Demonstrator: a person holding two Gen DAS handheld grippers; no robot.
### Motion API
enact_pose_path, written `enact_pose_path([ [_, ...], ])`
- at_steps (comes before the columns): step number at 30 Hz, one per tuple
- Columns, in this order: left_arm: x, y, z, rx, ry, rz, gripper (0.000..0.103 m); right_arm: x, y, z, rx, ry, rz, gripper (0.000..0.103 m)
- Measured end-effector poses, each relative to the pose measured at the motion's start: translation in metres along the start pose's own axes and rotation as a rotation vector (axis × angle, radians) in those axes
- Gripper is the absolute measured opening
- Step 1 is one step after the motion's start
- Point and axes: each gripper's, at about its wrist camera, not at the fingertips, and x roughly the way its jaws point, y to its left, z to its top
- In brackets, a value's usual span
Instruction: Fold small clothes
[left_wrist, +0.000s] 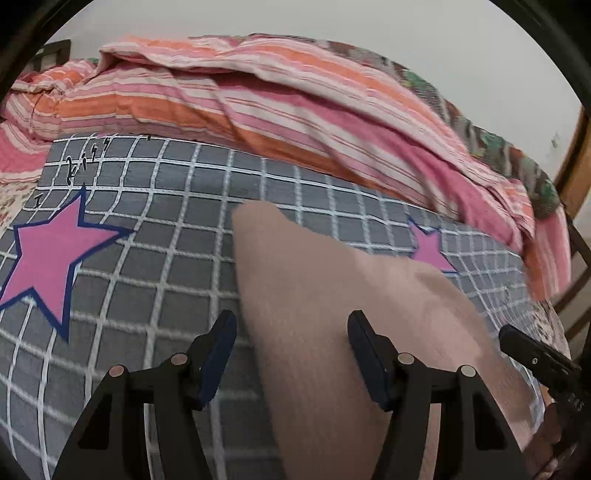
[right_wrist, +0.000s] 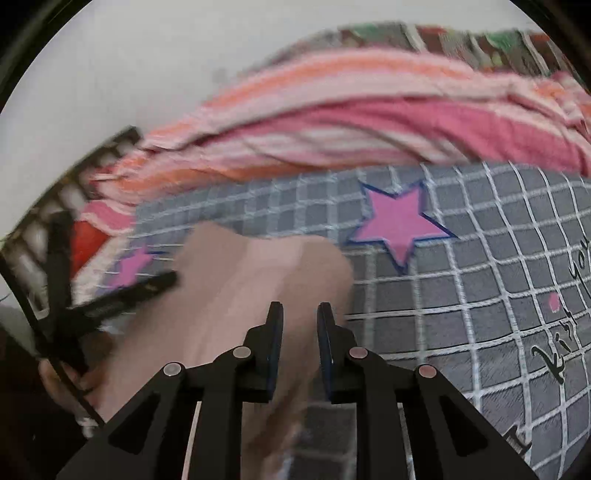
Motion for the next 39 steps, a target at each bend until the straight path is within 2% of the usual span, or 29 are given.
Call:
enact_pose_path([
  [3, -0.017, -0.01, -0.016, 0.014, -0.006, -0.02, 0.061, -0.012, 0.017, -0.015, -0.059, -0.011, 0.029, 0.021],
  [8, -0.039, -0.019, -0.047, 0.031, -0.013, -0.022, 0.061, -0.001, 0.019, -0.048, -0.12, 0.009, -0.097, 0.014],
  [10, -0.044, -0.022, -0.055, 0.035, -0.021, 0.01, 0.061, 0.002, 0.016, -0.055, -0.124, 0.017, -0.128, 0.014],
  [14, -0.05, -0.027, -0.057, 0.045, -0.027, 0.048, 0.061, -0.007, 0.019, -0.046, -0.104, 0.031, -0.125, 0.014],
  [18, -0.05, -0.025, -0.055, 0.057, -0.02, 0.057, 0.061, -0.016, 0.021, -0.033, -0.083, -0.011, -0.105, 0.014],
  [20, -0.048, -0.024, -0.057, 0.052, -0.015, 0.053, 0.061, -0.01, 0.021, -0.028, -0.068, -0.005, -0.101, 0.014],
  [24, -0.043, -0.022, -0.061, 0.052, -0.011, 0.042, 0.064, 0.014, 0.017, -0.037, -0.079, 0.044, -0.149, 0.014],
  [30, -0.038, -0.022, -0.065, 0.063, -0.02, 0.041, 0.066, 0.015, 0.011, -0.04, -0.054, 0.047, -0.148, 0.014],
  [34, -0.035, -0.019, -0.068, 0.044, -0.024, 0.039, 0.072, 0.017, 0.012, -0.045, -0.052, 0.031, -0.164, 0.014],
  [39, -0.035, -0.017, -0.068, 0.039, -0.023, 0.032, 0.072, 0.017, 0.013, -0.049, -0.052, 0.017, -0.181, 0.014],
])
